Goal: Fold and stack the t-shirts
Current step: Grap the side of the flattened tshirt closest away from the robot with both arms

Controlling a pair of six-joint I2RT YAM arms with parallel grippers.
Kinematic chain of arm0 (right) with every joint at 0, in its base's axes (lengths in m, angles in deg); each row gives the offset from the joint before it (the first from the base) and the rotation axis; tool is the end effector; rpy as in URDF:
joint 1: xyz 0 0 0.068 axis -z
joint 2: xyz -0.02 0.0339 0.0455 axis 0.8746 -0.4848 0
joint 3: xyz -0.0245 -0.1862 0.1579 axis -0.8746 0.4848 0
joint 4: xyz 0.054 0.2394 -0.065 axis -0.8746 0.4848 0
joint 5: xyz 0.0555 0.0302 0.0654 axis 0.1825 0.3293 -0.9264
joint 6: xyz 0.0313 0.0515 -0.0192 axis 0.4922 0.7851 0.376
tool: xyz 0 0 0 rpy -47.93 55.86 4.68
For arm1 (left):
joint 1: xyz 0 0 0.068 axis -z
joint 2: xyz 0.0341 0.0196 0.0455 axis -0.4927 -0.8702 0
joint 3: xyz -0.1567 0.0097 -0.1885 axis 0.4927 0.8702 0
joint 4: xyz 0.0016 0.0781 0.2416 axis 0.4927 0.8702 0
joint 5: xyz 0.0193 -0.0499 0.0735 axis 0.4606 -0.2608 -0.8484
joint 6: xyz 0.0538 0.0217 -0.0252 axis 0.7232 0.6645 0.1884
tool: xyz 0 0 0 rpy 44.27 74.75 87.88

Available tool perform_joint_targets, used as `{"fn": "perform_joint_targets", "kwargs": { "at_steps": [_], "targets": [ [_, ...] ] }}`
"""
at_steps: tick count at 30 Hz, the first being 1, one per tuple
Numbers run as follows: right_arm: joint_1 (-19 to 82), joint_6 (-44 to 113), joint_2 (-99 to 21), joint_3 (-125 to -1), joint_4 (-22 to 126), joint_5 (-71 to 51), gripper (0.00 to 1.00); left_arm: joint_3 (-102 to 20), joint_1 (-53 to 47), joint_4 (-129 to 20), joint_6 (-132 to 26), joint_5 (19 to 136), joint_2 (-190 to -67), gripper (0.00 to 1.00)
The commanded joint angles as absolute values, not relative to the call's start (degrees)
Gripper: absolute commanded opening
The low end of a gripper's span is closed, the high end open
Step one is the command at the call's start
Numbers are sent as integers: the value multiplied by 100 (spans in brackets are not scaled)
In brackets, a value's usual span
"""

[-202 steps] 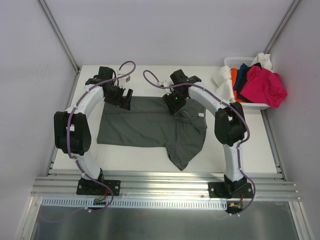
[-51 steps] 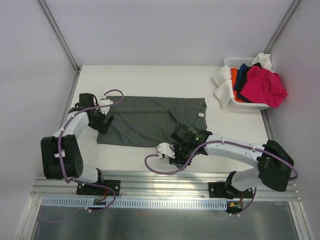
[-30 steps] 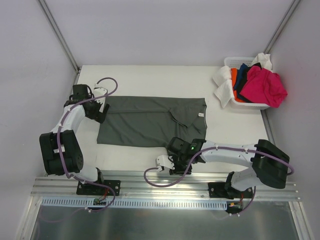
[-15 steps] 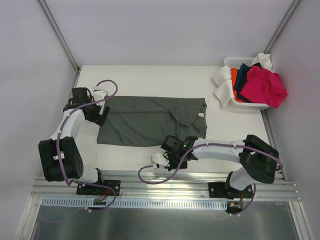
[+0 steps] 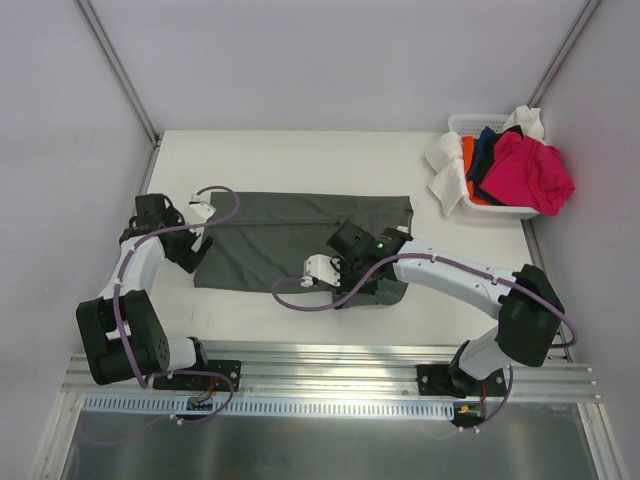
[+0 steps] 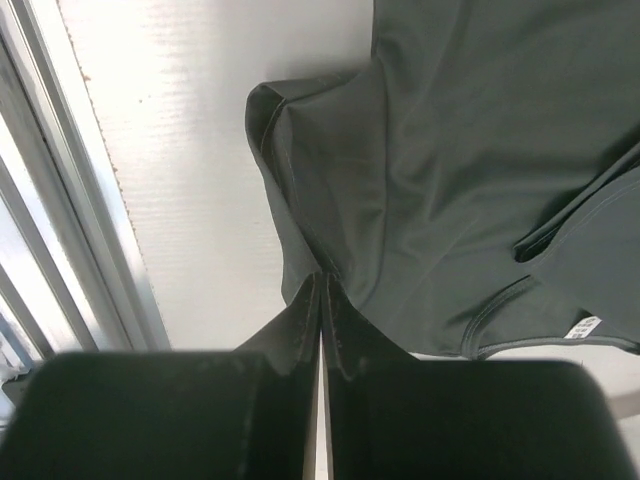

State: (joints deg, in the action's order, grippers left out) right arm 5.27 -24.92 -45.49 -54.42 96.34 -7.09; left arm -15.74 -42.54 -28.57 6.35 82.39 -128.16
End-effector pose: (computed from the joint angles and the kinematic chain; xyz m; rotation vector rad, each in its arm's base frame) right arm 0.1683 0.2534 0.2099 -2.2127 1.5651 0.1154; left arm 0.2669 0.0502 0.1876 0.8171 2.3114 0.1800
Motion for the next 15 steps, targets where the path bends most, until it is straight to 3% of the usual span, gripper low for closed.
{"fn": "perform_joint_targets", "kwargs": {
  "at_steps": [1, 8, 15],
  "targets": [
    [519, -2591, -4350, -5461, 10116, -550, 1, -1420, -4551, -2803, 1881, 8611, -12692, 93],
    [1001, -2600, -4324, -5583, 10125, -409, 1, -1375, -4833, -2593, 2806, 8769, -12736, 92],
    [1406, -2679, -4456, -5707, 9975, -347, 1, -1630, -4824, -2286, 1946, 9129, -13061, 90]
  ]
}}
